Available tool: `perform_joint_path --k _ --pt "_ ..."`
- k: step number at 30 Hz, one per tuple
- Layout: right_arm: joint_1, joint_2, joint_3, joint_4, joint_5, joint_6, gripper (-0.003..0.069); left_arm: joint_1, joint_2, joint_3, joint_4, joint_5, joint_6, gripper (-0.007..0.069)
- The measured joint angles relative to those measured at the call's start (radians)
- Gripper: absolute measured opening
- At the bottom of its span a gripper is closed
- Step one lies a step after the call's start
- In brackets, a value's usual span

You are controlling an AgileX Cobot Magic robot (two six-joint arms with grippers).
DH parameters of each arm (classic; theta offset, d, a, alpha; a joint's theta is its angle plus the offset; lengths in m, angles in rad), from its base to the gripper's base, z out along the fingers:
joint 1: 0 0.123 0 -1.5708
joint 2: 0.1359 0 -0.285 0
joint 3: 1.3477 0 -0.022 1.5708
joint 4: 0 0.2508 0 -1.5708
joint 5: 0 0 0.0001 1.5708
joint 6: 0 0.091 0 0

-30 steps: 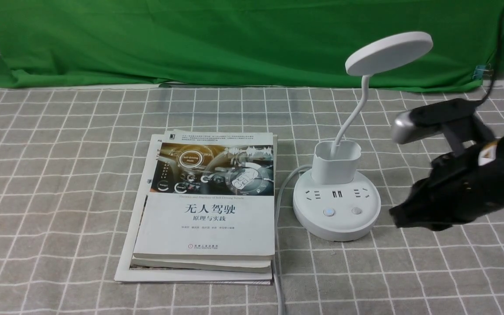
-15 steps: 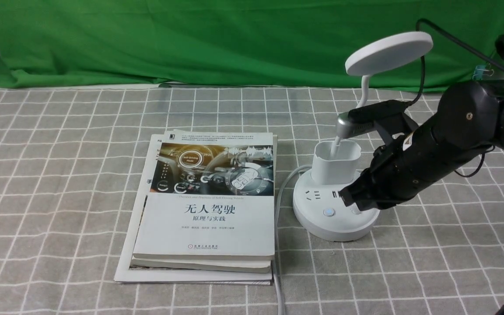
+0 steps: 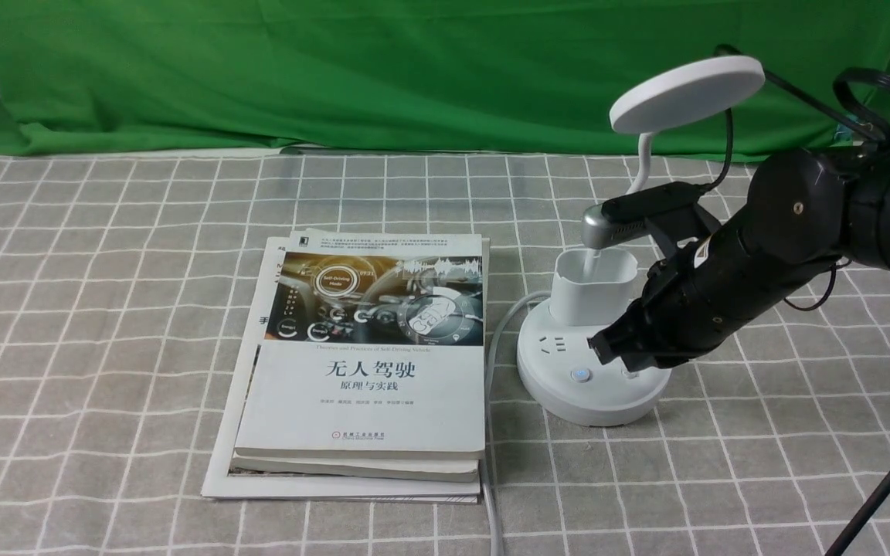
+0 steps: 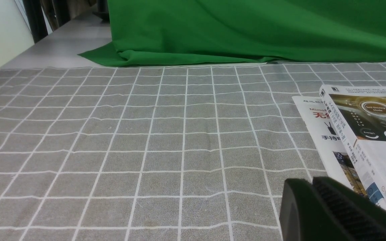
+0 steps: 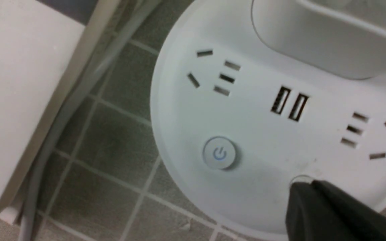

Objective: Turn on the desk lamp on the grey coffee tablecloth with your hand.

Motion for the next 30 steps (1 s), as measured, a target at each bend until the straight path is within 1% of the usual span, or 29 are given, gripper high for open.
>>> perform_joint_path --k 9,18,24,28,30 --pt "-0.001 0.047 -0.001 -0.012 -0.036 0.002 0.0032 0.0 0.0 0.0 0.0 0.0 0.0 0.0019" --pt "-0.004 0.066 -0.018 -0.013 -0.019 0.002 0.0034 0.0 0.0 0.0 0.0 0.0 0.0 0.0019" --pt "0.002 -0.03 -0.006 -0.015 -0.017 0.001 0.0034 0.0 0.0 0.0 0.0 0.0 0.0 0.0019" --pt "0.002 -0.081 -0.001 -0.015 0.014 0.001 0.0034 0.0 0.0 0.0 0.0 0.0 0.0 0.0019" --pt "0.002 -0.136 0.042 -0.014 0.029 0.004 0.0034 0.0 0.0 0.0 0.0 0.0 0.0 0.0019"
